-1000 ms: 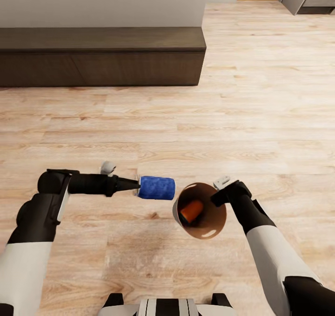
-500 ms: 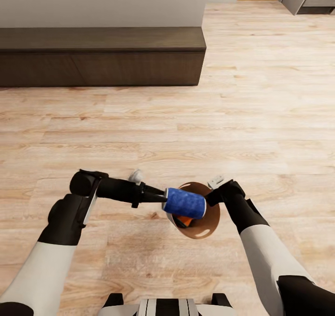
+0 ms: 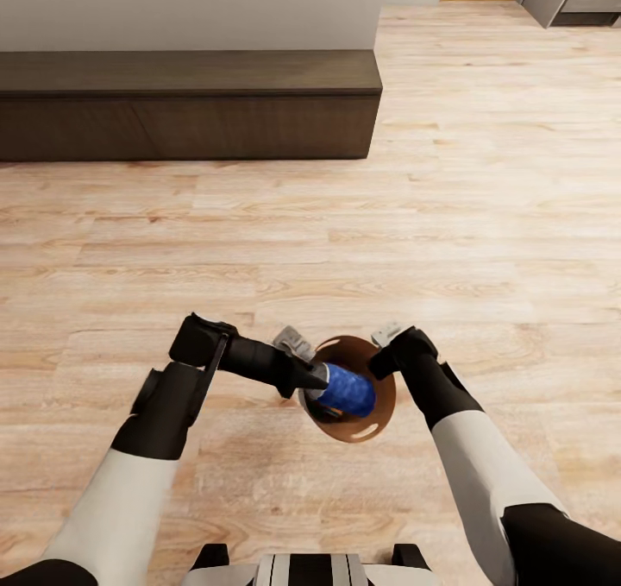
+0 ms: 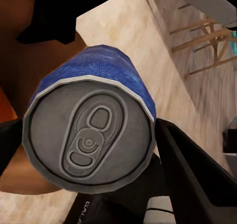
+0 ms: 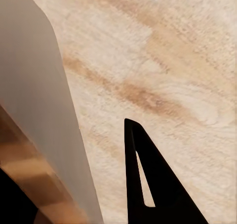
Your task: Put the three can of soda from the living room inside the tash can in the kitchen.
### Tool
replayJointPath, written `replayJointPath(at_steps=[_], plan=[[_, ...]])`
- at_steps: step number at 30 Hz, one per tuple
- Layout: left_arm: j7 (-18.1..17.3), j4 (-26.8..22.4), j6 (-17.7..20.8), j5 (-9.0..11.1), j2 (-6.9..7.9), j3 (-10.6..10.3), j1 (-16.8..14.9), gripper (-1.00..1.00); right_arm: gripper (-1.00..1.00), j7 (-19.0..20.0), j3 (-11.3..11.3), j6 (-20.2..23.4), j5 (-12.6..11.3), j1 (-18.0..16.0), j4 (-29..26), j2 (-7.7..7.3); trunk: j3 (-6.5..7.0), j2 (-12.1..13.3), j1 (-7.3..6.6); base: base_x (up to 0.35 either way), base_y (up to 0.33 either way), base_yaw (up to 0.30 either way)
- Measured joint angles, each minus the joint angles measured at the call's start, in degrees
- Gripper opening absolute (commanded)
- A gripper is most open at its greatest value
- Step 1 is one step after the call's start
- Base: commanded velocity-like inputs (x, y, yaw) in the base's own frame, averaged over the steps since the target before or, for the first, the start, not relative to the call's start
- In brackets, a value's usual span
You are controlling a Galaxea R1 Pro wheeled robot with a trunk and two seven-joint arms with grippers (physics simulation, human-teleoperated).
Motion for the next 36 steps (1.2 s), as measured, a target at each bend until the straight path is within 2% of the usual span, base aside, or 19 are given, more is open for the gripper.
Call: replayJointPath(at_steps=[4, 6, 8, 13, 15, 22, 26, 28, 36], plan=[[1.08, 0.03, 0.00, -3.74, -0.86, -1.82, 0.00, -1.00, -1.00, 0.05, 0.17, 0.63, -0.07, -0.06, -0.07, 0.04, 0.00, 0.00, 0.00, 0.000, 0.000, 0.000], [2.88, 0.26, -0.02, -7.52, -1.02, -4.86, 0.01, -1.00, -1.00, 0.12, 0.21, 0.74, 0.14, -0.08, -0.09, 0.05, 0.00, 0.00, 0.00, 0.000, 0.000, 0.000], [3.68, 0.44, -0.02, -9.76, -1.09, -6.34, 0.03, -1.00, -1.00, 0.08, 0.23, 0.85, -0.03, -0.08, -0.09, 0.07, 0.00, 0.00, 0.00, 0.000, 0.000, 0.000], [4.60, 0.57, -0.01, -12.67, -1.22, -7.52, 0.07, -1.00, -1.00, 0.10, 0.53, 0.99, -0.16, -0.09, -0.09, 0.33, 0.00, 0.00, 0.00, 0.000, 0.000, 0.000], [5.46, 0.66, -0.03, -14.53, -1.26, -7.84, 0.09, -1.00, -1.00, 0.08, 1.29, 0.98, 0.08, -0.09, -0.09, 0.38, 0.00, 0.00, 0.00, 0.000, 0.000, 0.000], [6.82, 0.67, -0.01, -14.51, -1.38, -8.09, 0.09, -1.00, -1.00, -0.04, 1.79, 0.76, 0.64, -0.09, -0.12, 0.48, 0.00, 0.00, 0.00, 0.000, 0.000, 0.000], [6.92, 0.69, 0.00, -15.28, -1.52, -8.25, 0.04, -1.00, -1.00, -0.07, 2.00, 0.72, 0.75, -0.08, -0.11, 0.68, 0.00, 0.00, 0.00, 0.000, 0.000, 0.000], [6.97, 0.70, 0.00, -15.76, -1.79, -8.30, 0.03, -1.00, -1.00, 0.02, 2.10, 1.05, -0.31, -0.09, -0.10, 0.90, 0.00, 0.00, 0.00, 0.000, 0.000, 0.000], [6.98, 0.70, 0.00, -15.79, -2.23, -8.37, 0.01, -1.00, -1.00, 0.05, 4.87, 1.18, -0.30, -0.09, -0.15, 1.61, 0.00, 0.00, 0.00, 0.000, 0.000, 0.000]])
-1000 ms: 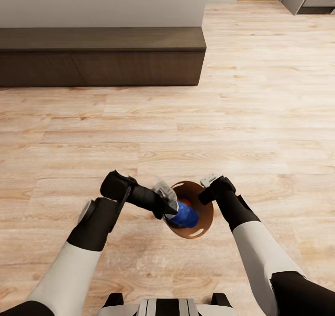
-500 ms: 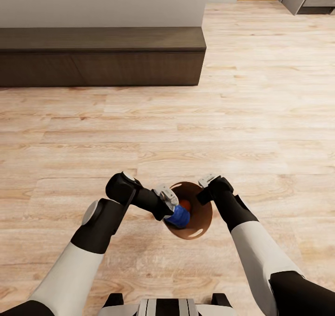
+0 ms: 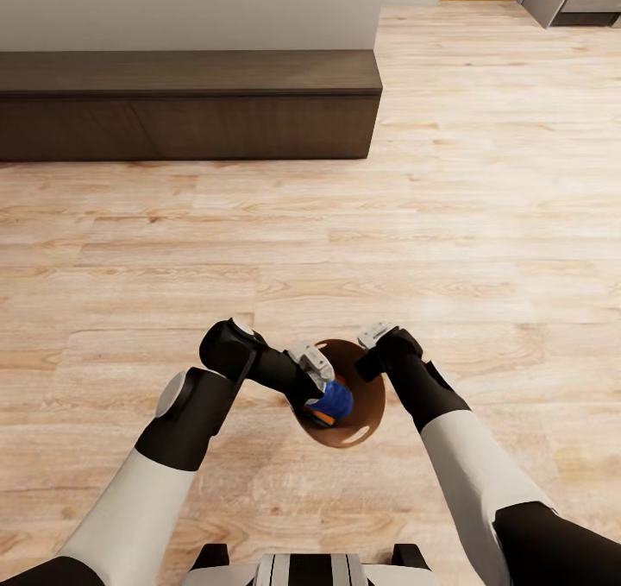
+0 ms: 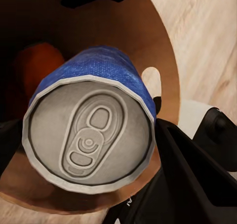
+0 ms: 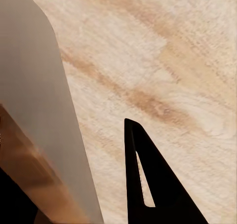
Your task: Put the three can of soda from the living room inside the tash can in the kitchen.
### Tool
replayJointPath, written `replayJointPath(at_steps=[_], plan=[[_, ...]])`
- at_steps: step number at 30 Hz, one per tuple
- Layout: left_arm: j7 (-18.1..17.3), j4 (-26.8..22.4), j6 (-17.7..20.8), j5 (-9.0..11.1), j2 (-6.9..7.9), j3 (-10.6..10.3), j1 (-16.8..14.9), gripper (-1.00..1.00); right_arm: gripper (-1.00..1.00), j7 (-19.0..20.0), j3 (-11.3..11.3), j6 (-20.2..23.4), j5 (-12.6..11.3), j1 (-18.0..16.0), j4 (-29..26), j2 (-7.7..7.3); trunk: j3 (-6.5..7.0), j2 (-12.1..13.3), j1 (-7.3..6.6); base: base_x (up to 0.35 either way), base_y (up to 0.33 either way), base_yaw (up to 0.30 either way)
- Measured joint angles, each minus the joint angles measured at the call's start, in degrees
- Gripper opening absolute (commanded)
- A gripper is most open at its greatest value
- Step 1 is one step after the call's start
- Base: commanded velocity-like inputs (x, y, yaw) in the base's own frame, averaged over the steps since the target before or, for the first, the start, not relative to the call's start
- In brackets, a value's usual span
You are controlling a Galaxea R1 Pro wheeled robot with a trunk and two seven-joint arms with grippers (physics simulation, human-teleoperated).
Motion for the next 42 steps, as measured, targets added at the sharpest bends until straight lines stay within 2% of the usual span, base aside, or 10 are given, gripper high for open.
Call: replayJointPath(at_steps=[5, 8, 11, 15, 17, 30, 34, 37, 41, 42], plan=[[0.47, 1.08, -0.01, -0.03, -0.01, -0.04, 0.02, -1.00, -1.00, 0.02, 0.44, 0.01, 0.18, 0.00, -0.25, 0.33, 0.00, 0.00, 0.00, 0.000, 0.000, 0.000], [3.58, 2.38, -0.02, 0.04, 0.01, -0.21, 0.07, -1.00, -1.00, 0.06, 0.66, 0.06, 0.17, 0.00, -0.35, 0.37, 0.00, 0.00, 0.00, 0.000, 0.000, 0.000], [5.68, 3.56, 0.00, 0.09, -0.01, -2.00, 0.08, -1.00, -1.00, 0.08, 0.71, 0.08, 0.12, 0.00, -0.42, 0.38, 0.00, 0.00, 0.00, 0.000, 0.000, 0.000], [8.56, 5.05, -0.01, 2.43, -0.09, -3.09, 0.07, -1.00, -1.00, -0.15, 0.72, -0.45, 1.75, 0.03, -0.52, 0.48, 0.00, 0.00, 0.00, 0.000, 0.000, 0.000], [9.09, 5.18, 0.00, 2.38, -0.08, -3.27, 0.08, -1.00, -1.00, -0.64, 0.70, -0.60, 2.42, 0.03, -0.69, 0.85, 0.00, 0.00, 0.00, 0.000, 0.000, 0.000], [9.51, 5.26, 0.00, 2.26, -0.16, -3.38, 0.08, -1.00, -1.00, -0.03, 0.69, -0.47, 2.26, 0.03, -0.75, 1.18, 0.00, 0.00, 0.00, 0.000, 0.000, 0.000], [10.32, 5.76, 0.00, 3.08, -0.32, -3.38, 0.08, -1.00, -1.00, -0.13, 0.68, -0.42, 1.93, 0.03, -0.75, 1.20, 0.00, 0.00, 0.00, 0.000, 0.000, 0.000], [10.55, 6.78, 0.00, 2.43, -0.97, -3.44, 0.08, -1.00, -1.00, -0.15, 0.71, -0.50, 2.20, 0.03, -0.75, 1.19, 0.00, 0.00, 0.00, 0.000, 0.000, 0.000], [10.64, 6.68, 0.00, 2.48, -0.93, -3.46, 0.11, -1.00, -1.00, -0.09, 0.71, -0.42, 2.04, 0.03, -0.75, 1.19, 0.00, 0.00, 0.00, 0.000, 0.000, 0.000], [10.66, 6.69, 0.00, 2.45, -0.95, -3.46, 0.12, 1.00, -1.00, -0.12, 0.71, -0.42, 2.05, 0.03, -0.75, 1.19, 0.00, 0.00, 0.00, 0.000, 0.000, 0.000]])
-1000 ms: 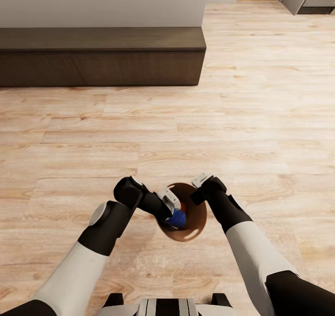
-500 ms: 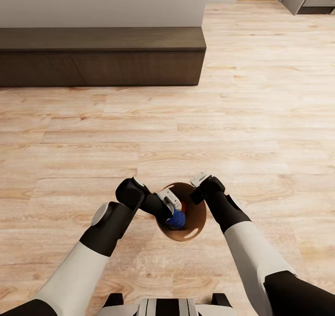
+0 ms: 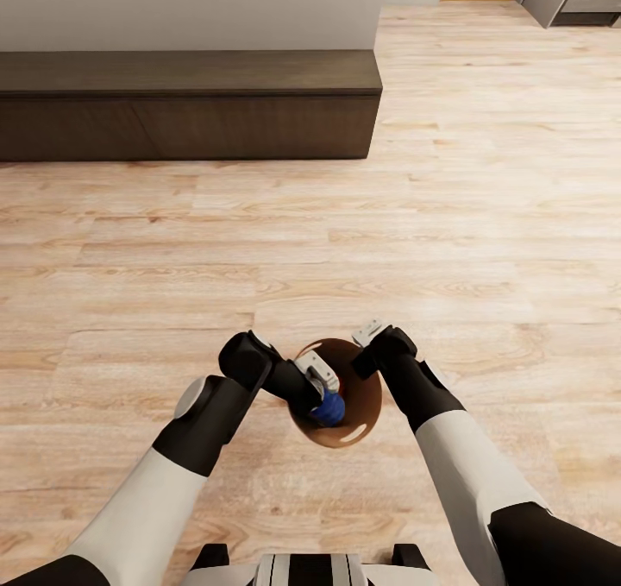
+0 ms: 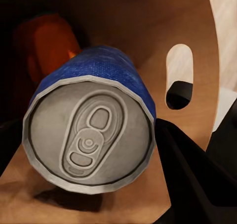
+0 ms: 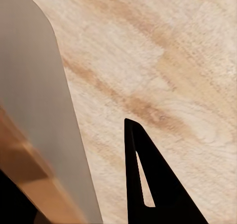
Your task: Put the three can of soda from the living room inside the tash can in the kitchen.
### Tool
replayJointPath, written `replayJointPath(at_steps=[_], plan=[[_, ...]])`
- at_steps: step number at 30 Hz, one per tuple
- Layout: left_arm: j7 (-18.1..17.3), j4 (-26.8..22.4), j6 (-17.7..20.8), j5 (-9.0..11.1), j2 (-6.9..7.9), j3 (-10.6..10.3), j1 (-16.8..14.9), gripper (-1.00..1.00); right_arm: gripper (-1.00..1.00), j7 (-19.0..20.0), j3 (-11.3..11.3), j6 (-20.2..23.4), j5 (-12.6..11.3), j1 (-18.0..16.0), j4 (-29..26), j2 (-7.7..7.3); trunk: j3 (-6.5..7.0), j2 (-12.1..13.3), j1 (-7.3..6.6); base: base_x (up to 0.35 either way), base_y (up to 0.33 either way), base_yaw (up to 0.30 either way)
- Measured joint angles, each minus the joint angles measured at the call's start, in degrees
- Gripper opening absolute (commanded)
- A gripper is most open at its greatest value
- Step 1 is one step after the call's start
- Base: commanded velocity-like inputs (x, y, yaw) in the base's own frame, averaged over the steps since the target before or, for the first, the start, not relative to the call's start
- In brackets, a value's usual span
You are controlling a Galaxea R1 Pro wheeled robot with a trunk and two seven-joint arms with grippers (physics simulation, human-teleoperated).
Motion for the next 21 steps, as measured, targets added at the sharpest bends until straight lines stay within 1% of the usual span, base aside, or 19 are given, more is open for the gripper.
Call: replayJointPath(at_steps=[10, 21], plan=[[0.01, 0.01, 0.00, -0.18, -0.06, 0.00, 0.05, 1.00, -1.00, 0.10, 0.06, -0.03, 0.21, 0.00, 0.00, 0.00, 0.00, 0.00, 0.00, 0.000, 0.000, 0.000], [-0.16, -0.44, 0.00, 0.16, 0.17, 0.07, 0.10, 1.00, -1.00, 0.17, 0.00, 0.18, -0.49, 0.00, 0.09, -0.07, 0.00, 0.00, 0.00, 0.000, 0.000, 0.000]])
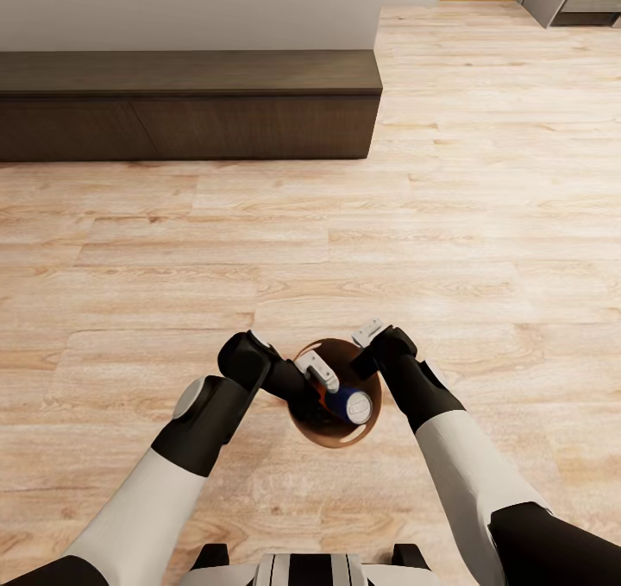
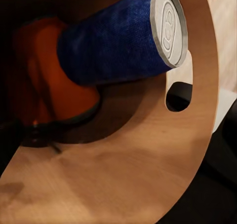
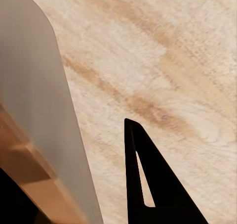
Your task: Put the three can of soda from the living room inside the tash can in the kitchen.
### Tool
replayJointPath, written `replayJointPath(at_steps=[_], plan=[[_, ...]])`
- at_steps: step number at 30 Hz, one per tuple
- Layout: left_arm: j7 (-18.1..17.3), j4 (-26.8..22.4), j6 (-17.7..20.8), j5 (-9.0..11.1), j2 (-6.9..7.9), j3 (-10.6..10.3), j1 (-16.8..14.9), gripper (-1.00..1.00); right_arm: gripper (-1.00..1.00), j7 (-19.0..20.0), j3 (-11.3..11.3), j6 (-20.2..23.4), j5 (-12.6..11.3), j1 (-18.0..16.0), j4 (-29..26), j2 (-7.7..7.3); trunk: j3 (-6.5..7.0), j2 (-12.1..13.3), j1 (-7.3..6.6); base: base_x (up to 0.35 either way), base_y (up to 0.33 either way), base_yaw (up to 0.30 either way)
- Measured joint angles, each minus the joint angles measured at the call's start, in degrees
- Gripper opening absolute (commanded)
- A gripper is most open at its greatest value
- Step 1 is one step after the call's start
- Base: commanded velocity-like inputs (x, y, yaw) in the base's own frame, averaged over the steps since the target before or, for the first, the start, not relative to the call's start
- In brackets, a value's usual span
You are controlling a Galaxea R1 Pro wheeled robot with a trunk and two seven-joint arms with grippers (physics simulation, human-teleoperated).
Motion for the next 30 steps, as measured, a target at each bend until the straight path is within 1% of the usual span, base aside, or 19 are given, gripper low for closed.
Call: replayJointPath(at_steps=[4, 5, 6, 7, 10, 11, 13, 14, 15, 16, 17, 19, 20, 21, 24, 25, 27, 29, 30], plan=[[-0.34, -1.00, -0.01, 0.13, 0.39, 0.21, 0.06, 1.00, -1.00, -0.01, 0.01, 0.35, -1.16, 0.00, 0.00, -0.03, 0.00, 0.00, 0.00, 0.000, 0.000, 0.000], [-0.47, -2.70, -0.01, 0.68, 1.23, 0.30, 0.06, 1.00, -1.00, 0.10, 0.00, 0.38, -1.53, -0.02, 0.00, -0.07, 0.01, 0.00, 0.00, 0.000, 0.000, 0.000], [-0.92, -4.78, 0.00, -1.24, 1.40, 0.40, 0.06, 1.00, -1.00, 0.10, -0.02, 0.49, -1.77, -0.04, 0.00, -0.14, 0.01, 0.00, 0.00, 0.000, 0.000, 0.000], [-1.85, -6.17, 0.00, -1.97, 1.44, 0.44, 0.05, 1.00, -1.00, 0.03, -0.01, 0.39, -1.58, -0.03, 0.01, -0.20, 0.00, 0.00, 0.00, 0.000, 0.000, 0.000], [-6.71, -9.18, 0.00, -1.99, 2.17, 0.79, 0.43, 1.00, -1.00, 0.11, -0.09, 0.21, -1.24, -0.03, 0.00, -0.36, 0.00, 0.00, 0.00, 0.000, 0.000, 0.000], [-8.25, -9.82, -0.60, -2.01, 2.88, 1.38, 0.54, 1.00, -1.00, 0.15, -0.13, 0.25, -1.53, -0.03, 0.00, -0.43, 0.00, 0.00, 0.00, 0.000, 0.000, 0.000], [-10.27, -10.68, -2.12, -1.95, 4.06, 4.04, 0.64, 1.00, -1.00, 0.21, -0.27, 0.27, -1.81, -0.03, 0.01, -0.54, 0.00, 0.00, 0.00, 0.000, 0.000, 0.000], [-12.29, -11.29, -4.29, -1.70, 5.02, 8.63, 0.69, 1.00, -1.00, 0.36, -0.47, 0.19, -1.75, -0.03, 0.01, -0.60, 0.00, 0.00, 0.00, 0.000, 0.000, 0.000], [-13.93, -11.53, -6.44, -1.45, 5.43, 12.66, 0.71, 1.00, -1.00, 0.43, -0.62, 0.14, -1.84, -0.03, 0.02, -0.65, 0.00, 0.00, 0.00, 0.000, 0.000, 0.000], [-14.84, -11.60, -7.67, -1.36, 5.57, 14.67, 0.72, 1.00, -1.00, 0.50, -0.69, 0.12, -1.87, -0.03, 0.02, -0.67, 0.00, 0.00, 0.00, 0.000, 0.000, 0.000], [-16.68, -11.70, -10.01, -1.29, 5.77, 18.32, 0.73, 1.00, -1.00, 0.63, -0.81, 0.07, -1.91, -0.03, 0.04, -0.69, 0.00, 0.00, 0.00, 0.000, 0.000, 0.000], [-18.32, -11.80, -12.05, -1.20, 5.90, 22.28, 0.74, 1.00, -1.00, 0.74, -0.92, 0.08, -2.10, -0.03, 0.03, -0.71, 0.00, 0.00, 0.00, 0.000, 0.000, 0.000], [-19.39, -11.92, -13.39, -1.16, 5.98, 26.02, 0.74, 1.00, -1.00, 0.84, -1.00, 0.03, -2.12, -0.02, 0.02, -0.74, 0.00, 0.00, 0.00, 0.000, 0.000, 0.000], [-19.63, -11.97, -13.91, -1.12, 6.01, 28.07, 0.74, 1.00, -1.00, 0.95, -1.05, 0.00, -2.11, -0.02, 0.02, -0.77, 0.00, 0.00, 0.00, 0.000, 0.000, 0.000], [-19.64, -12.10, -15.68, -1.07, 5.96, 39.07, 0.75, 1.00, -1.00, 1.15, -1.20, 0.06, -2.66, 0.02, -0.05, -1.95, 0.00, 0.00, 0.00, 0.000, 0.000, 0.000], [-19.30, -12.11, -15.83, -1.06, 5.89, 41.05, 0.75, 1.00, -1.00, 1.08, -1.21, -0.25, -1.83, 0.03, -0.08, -2.27, 0.00, 0.00, 0.00, 0.000, 0.000, 0.000], [-16.47, -12.08, -17.13, -1.01, 5.72, 48.08, 0.75, 1.00, -1.00, 1.36, -2.54, -0.23, -2.59, 0.05, -0.17, -3.90, 0.00, 0.00, 0.00, 0.000, 0.000, 0.000], [-12.48, -11.74, -21.26, -0.88, 5.52, 53.70, 0.77, 1.00, -1.00, 1.40, -5.95, -0.84, -2.29, 0.10, -0.27, -5.51, 0.01, 0.00, 0.00, 0.000, 0.000, 0.000], [-10.17, -11.42, -23.41, -0.47, 5.41, 55.77, 0.94, 1.00, -1.00, 1.38, -7.42, -1.94, -1.68, 0.18, -0.54, -6.33, 0.01, 0.00, 0.00, 0.000, 0.000, 0.000]])
